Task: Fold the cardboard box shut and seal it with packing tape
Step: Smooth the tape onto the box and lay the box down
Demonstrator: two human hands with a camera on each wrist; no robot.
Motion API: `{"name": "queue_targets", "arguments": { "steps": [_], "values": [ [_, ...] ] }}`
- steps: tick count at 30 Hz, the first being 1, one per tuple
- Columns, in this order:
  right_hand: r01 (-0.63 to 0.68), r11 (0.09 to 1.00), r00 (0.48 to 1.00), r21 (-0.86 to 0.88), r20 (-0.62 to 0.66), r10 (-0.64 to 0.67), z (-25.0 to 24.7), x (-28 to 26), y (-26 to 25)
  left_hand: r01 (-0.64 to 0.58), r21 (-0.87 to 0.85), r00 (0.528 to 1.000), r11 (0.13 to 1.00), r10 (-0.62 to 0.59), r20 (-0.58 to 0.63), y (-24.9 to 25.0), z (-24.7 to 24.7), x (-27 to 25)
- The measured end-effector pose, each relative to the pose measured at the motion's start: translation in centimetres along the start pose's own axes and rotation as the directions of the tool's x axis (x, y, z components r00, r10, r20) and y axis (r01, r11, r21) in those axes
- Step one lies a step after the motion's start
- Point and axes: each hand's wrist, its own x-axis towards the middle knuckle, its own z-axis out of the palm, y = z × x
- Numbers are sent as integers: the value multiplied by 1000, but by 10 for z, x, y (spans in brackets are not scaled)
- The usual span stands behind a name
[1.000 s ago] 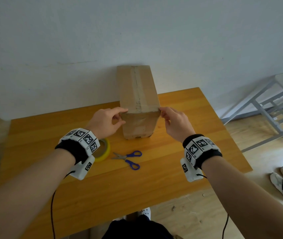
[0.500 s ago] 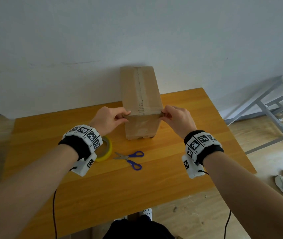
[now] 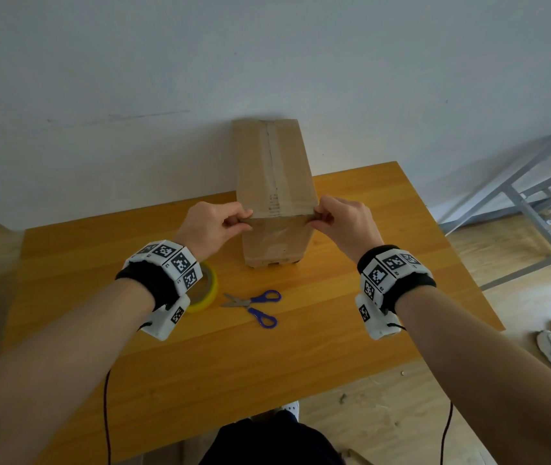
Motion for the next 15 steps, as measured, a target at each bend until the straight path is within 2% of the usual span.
{"name": "queue_targets", "arguments": {
  "steps": [7,12,15],
  "values": [
    [47,999,998,-6,-51,-48,3,1,-3,-15,14,1000,1000,16,-24,-2,3,2],
    [99,995,995,10,6,-99,0,-1,0,-29,27,999,999,29,17,-2,0,3],
    [93,996,995,-6,-26,-93,3,0,-2,-34,58,999,998,36,-27,1,7,3]
  ]
}}
